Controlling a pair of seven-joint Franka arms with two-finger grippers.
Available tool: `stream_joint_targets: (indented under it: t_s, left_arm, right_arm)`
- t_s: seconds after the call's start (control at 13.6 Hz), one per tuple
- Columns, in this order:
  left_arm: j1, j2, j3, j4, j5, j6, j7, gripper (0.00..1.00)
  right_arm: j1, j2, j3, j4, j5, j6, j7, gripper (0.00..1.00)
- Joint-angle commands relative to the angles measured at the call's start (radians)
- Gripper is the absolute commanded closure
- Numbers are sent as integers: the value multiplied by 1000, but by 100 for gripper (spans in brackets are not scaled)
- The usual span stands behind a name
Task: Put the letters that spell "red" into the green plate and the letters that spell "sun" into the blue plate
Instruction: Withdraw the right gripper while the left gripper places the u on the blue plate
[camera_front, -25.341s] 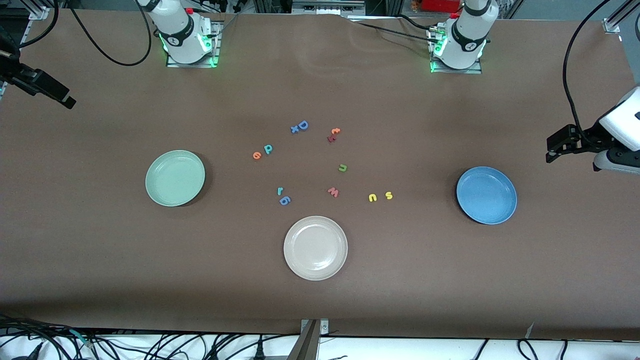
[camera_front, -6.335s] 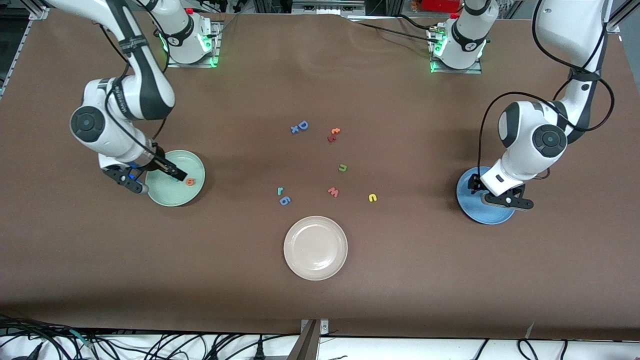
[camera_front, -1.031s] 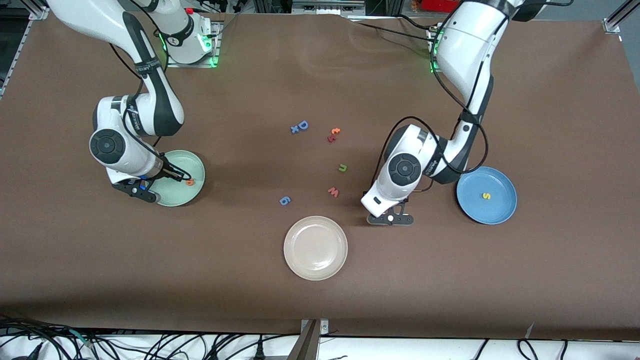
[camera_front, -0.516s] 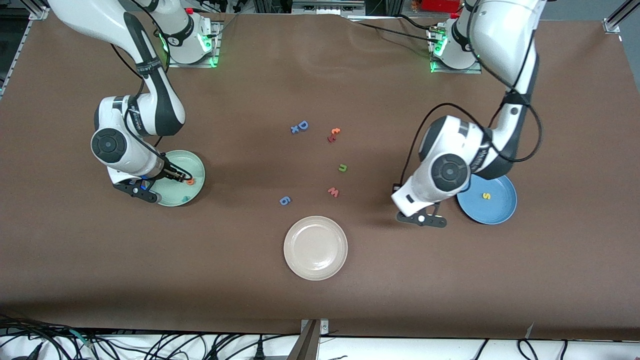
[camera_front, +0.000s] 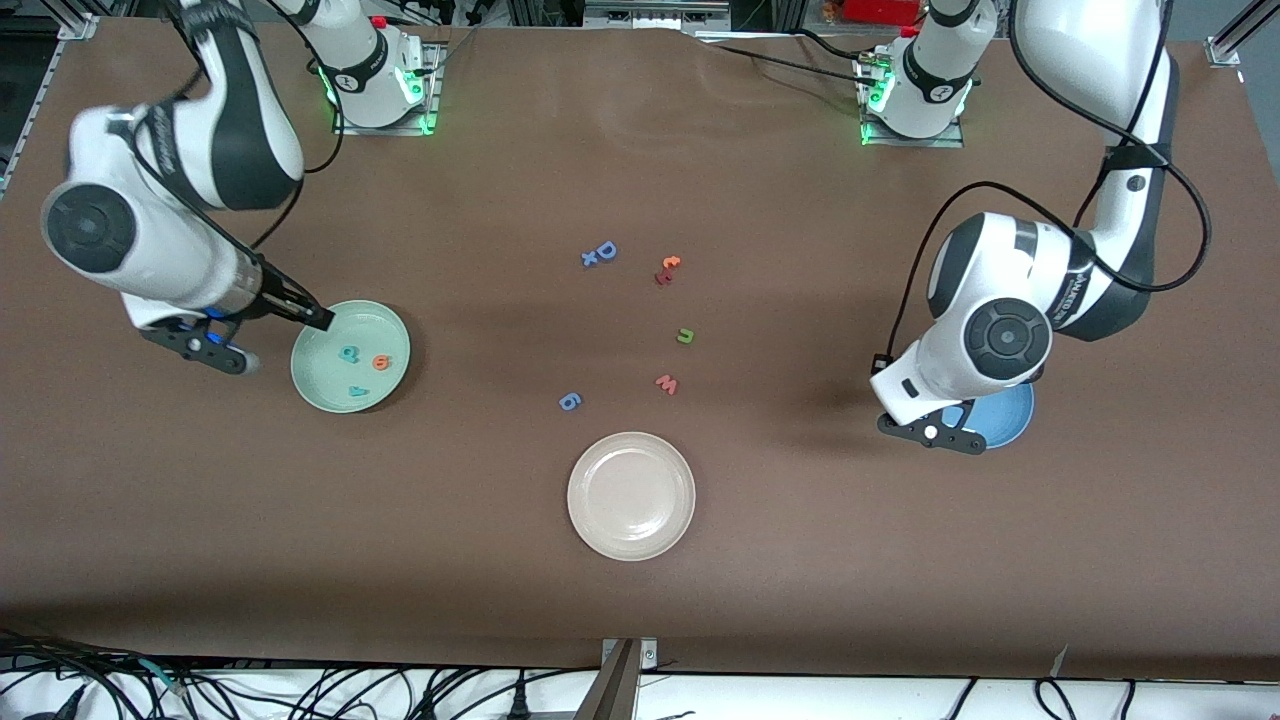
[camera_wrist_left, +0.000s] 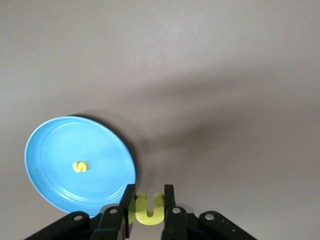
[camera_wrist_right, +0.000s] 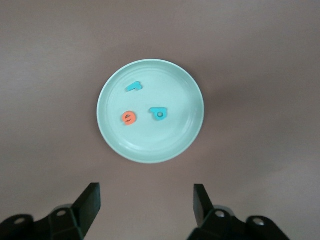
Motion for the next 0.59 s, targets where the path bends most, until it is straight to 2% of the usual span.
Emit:
stream_joint_targets:
  t_s: [0.0, 0.22, 0.29, 0.52]
  left_arm:
    - [32, -77, -4, -117, 31, 57, 60, 100]
    - [58, -120, -4, -233, 35, 178, 92, 100]
    - [61, -138, -4, -276, 69, 218, 95, 100]
    - [87, -180, -4, -416, 118, 358, 97, 100]
  right_arm:
    - [4, -48, -5, 86, 16, -98, 12, 1]
    - [4, -85, -8, 183, 15, -199, 1, 1]
    - [3, -89, -11, 221, 10, -243, -7, 1]
    - [3, -91, -54, 333, 5, -331, -37, 1]
